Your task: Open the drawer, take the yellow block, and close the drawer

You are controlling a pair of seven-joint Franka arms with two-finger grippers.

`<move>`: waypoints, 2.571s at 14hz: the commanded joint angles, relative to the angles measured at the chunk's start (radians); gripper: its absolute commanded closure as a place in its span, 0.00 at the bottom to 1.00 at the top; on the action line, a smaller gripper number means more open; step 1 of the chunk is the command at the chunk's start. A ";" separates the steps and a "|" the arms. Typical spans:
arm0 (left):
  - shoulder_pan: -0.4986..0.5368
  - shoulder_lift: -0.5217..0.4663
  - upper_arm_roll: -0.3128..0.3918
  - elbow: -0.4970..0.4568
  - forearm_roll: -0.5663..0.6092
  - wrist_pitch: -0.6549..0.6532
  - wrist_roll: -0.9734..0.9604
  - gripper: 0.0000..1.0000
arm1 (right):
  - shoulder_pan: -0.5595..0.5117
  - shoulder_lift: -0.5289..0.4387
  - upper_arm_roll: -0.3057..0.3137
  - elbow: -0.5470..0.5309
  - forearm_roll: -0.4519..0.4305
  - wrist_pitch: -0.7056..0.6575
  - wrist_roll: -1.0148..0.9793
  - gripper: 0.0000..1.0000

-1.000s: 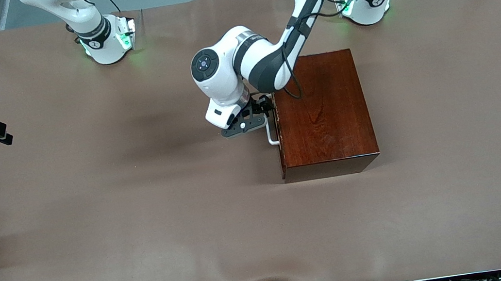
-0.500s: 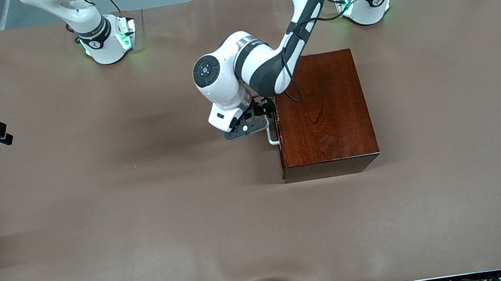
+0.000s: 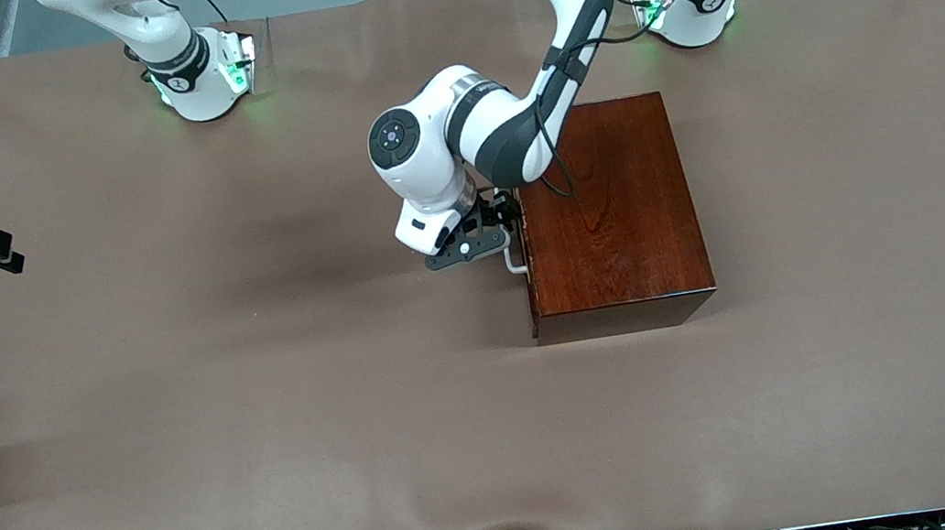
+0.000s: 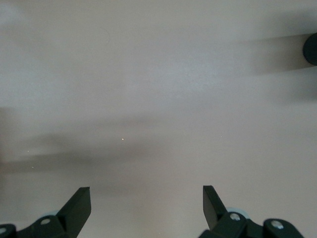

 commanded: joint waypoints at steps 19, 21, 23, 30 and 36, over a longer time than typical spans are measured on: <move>-0.014 0.019 -0.030 0.031 -0.062 0.197 -0.063 0.00 | -0.016 -0.011 0.012 -0.007 0.011 0.000 -0.002 0.00; -0.017 0.021 -0.034 0.032 -0.062 0.204 -0.065 0.00 | -0.016 -0.011 0.012 -0.007 0.011 0.000 -0.002 0.00; -0.020 0.022 -0.037 0.032 -0.064 0.206 -0.065 0.00 | -0.016 -0.011 0.012 -0.007 0.011 0.001 -0.002 0.00; -0.039 0.038 -0.048 0.034 -0.064 0.241 -0.104 0.00 | -0.016 -0.011 0.012 -0.007 0.011 0.000 -0.002 0.00; -0.045 0.042 -0.051 0.034 -0.064 0.283 -0.152 0.00 | -0.016 -0.011 0.012 -0.007 0.011 0.000 -0.002 0.00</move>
